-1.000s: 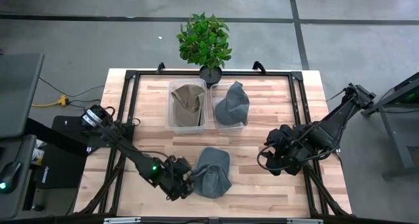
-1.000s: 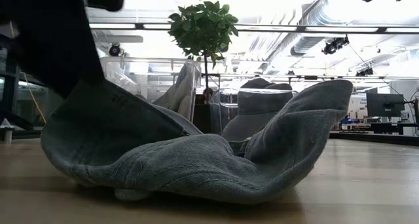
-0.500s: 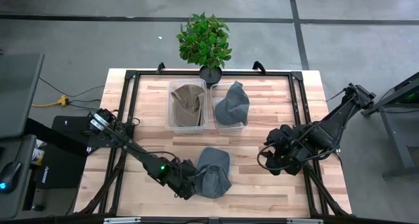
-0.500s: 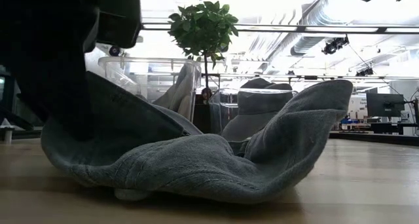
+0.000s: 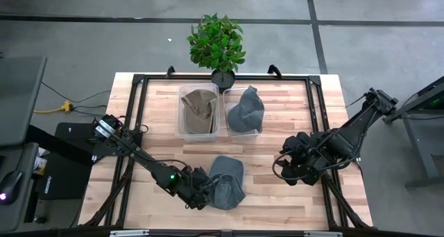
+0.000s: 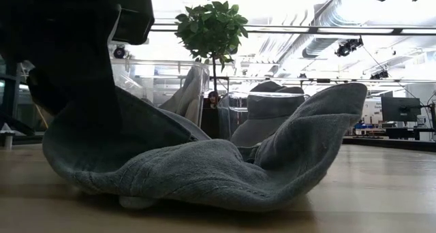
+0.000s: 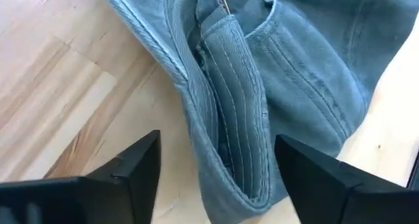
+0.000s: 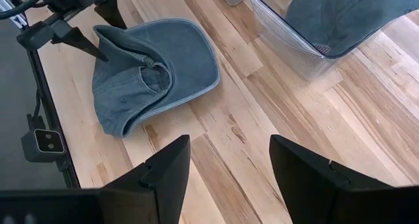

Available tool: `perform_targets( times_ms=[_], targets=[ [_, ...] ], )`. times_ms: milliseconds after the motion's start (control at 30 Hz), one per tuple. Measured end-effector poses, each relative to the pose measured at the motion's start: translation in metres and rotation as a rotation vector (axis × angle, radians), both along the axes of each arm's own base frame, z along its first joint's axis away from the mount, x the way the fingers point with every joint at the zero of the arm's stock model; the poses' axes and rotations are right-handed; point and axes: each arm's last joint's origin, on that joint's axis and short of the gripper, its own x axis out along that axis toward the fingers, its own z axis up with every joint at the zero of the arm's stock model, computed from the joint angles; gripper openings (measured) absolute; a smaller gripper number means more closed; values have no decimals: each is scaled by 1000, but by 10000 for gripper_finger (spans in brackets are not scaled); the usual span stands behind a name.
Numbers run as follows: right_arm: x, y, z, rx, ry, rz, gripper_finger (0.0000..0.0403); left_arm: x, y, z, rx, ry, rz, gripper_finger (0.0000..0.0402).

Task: Pick & Place hat
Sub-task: Put the gray cap into the right transparent bin

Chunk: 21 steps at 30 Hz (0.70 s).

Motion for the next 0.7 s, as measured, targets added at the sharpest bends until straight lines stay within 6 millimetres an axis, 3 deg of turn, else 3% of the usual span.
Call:
perform_targets(
  times_ms=[133, 300, 500, 700],
  targets=[
    [0, 0, 0, 3, -1, -4, 204, 1, 1, 0, 3, -18, 43, 179],
    [0, 0, 0, 3, -3, -4, 204, -1, -1, 0, -80, 30, 38, 26],
    [0, 0, 0, 6, -8, -5, 204, 0, -1, -8, -107, 47, 137, 2],
    [2, 2, 2, 21, -30, -7, 204, 1, -1, 1, -136, 1, 180, 0]
  ],
)
